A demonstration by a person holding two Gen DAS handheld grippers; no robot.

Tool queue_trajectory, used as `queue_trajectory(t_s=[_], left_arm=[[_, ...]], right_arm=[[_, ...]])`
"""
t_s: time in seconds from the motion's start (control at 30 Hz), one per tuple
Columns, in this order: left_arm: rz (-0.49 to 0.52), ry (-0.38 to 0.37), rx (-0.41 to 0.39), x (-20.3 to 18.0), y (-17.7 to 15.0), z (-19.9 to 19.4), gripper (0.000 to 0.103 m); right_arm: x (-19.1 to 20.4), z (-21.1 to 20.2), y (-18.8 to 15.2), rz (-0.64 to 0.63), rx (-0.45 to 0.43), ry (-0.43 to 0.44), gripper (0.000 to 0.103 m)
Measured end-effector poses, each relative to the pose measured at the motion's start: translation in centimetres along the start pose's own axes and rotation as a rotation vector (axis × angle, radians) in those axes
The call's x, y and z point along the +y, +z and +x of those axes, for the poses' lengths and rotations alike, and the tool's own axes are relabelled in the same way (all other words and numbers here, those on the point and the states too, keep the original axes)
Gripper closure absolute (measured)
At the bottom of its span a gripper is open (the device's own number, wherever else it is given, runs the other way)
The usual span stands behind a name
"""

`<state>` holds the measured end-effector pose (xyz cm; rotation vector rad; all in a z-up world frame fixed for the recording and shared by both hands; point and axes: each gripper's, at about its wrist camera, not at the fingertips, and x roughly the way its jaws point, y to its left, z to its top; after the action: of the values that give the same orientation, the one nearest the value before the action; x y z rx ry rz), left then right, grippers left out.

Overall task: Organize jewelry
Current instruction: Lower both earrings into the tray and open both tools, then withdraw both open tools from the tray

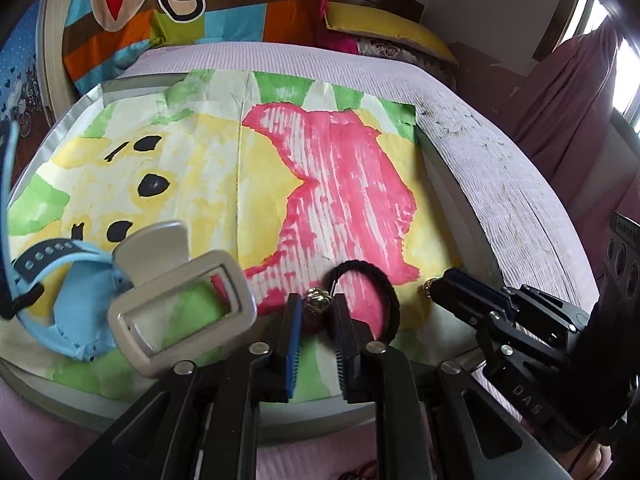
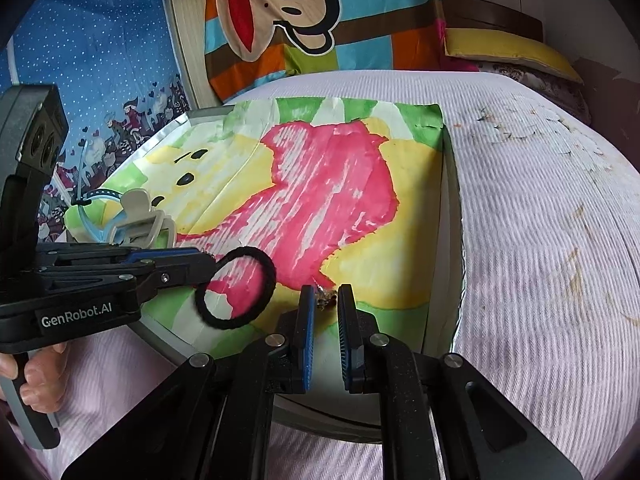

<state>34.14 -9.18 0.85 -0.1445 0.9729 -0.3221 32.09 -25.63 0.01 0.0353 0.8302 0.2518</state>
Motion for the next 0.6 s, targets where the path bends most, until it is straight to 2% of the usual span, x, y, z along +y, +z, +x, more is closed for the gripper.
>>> queue_trajectory(t_s=[0.17, 0.23, 0.37, 0.43, 0.5, 0.57, 0.6], left_arm=[[0.005, -0.007, -0.039, 0.1, -0.9, -1.1, 0.08], [0.017, -0.013, -0.071, -0.1, -1.5, -1.9, 0.073], [0.027, -0.02, -0.136, -0.1, -2.5, -3.6, 0.061], [0.017, -0.02, -0.179, 0.0, -3.1, -4.7, 0.054], [0.013, -0.015, -0.216, 0.2, -3.6, -5.6, 0.052], [0.008, -0.004, -0.267, 0.5, -4.3, -7.0, 0.047], [0.006, 0.002, -0.29, 0.6, -4.7, -7.6, 0.042]], right_arm=[[-0.6, -1.1, -0.6, 0.024, -0.038, 0.007, 0.089], [-0.8, -1.8, -0.8, 0.031, -0.06, 0.011, 0.088], [-1.1, -3.8, -1.3, 0.04, -0.131, 0.013, 0.069], [-1.1, -4.8, -1.6, 0.043, -0.169, 0.013, 0.069], [-1.0, -5.8, -1.9, 0.045, -0.196, 0.016, 0.068], [-0.7, -6.9, -2.2, 0.04, -0.233, 0.006, 0.058], [-0.5, -7.5, -2.4, 0.038, -0.254, 0.001, 0.056]])
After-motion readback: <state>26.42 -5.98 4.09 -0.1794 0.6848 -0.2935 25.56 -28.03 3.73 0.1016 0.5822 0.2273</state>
